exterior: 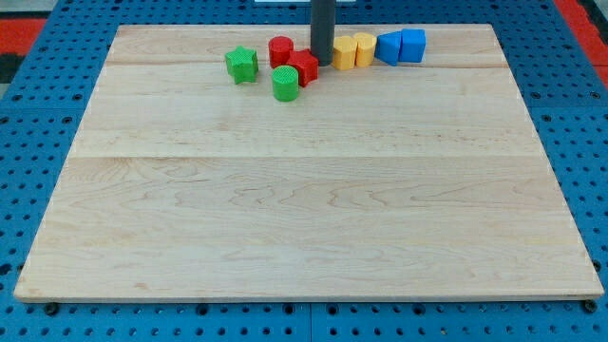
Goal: Push the green circle to the right of the red star
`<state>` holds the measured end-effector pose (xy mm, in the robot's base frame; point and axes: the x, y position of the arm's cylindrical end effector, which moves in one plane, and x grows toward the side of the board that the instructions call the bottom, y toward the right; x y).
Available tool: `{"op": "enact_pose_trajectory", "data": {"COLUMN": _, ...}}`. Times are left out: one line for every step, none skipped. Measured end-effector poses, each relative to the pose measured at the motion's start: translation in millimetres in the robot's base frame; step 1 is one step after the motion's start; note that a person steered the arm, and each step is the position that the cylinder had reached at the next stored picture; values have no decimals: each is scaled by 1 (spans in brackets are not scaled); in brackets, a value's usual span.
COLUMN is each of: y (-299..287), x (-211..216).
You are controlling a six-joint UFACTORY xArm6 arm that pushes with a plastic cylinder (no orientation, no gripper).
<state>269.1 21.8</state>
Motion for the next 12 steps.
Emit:
{"op": "enact_pose_trajectory", "data": {"y": 0, "x": 8}}
{"op": "enact_pose_trajectory", "data": {"y": 4, "x": 12}}
{"op": "enact_pose_trajectory", "data": {"y": 3, "x": 26}}
{"op": "enact_pose_trajectory", "data": {"y": -14, "x": 28}}
{"op": "enact_pose_trajectory", "data": {"y": -13, "x": 28}}
{"op": "enact_pose_trajectory", "data": {"y": 6, "x": 35}}
{"op": "enact_pose_trajectory", "data": {"y": 8, "x": 35}}
{"op": "enact_pose_trajectory", "data": {"y": -1, "x": 69}}
{"op": "enact_pose_trajectory", "data": {"y": -16, "x": 98}}
{"op": "enact_pose_trajectory", "data": {"y": -17, "x": 99}}
{"op": "enact_pose_trajectory", "data": {"y": -42, "x": 114}}
{"op": "enact_pose_trajectory", "data": {"y": -52, "x": 104}}
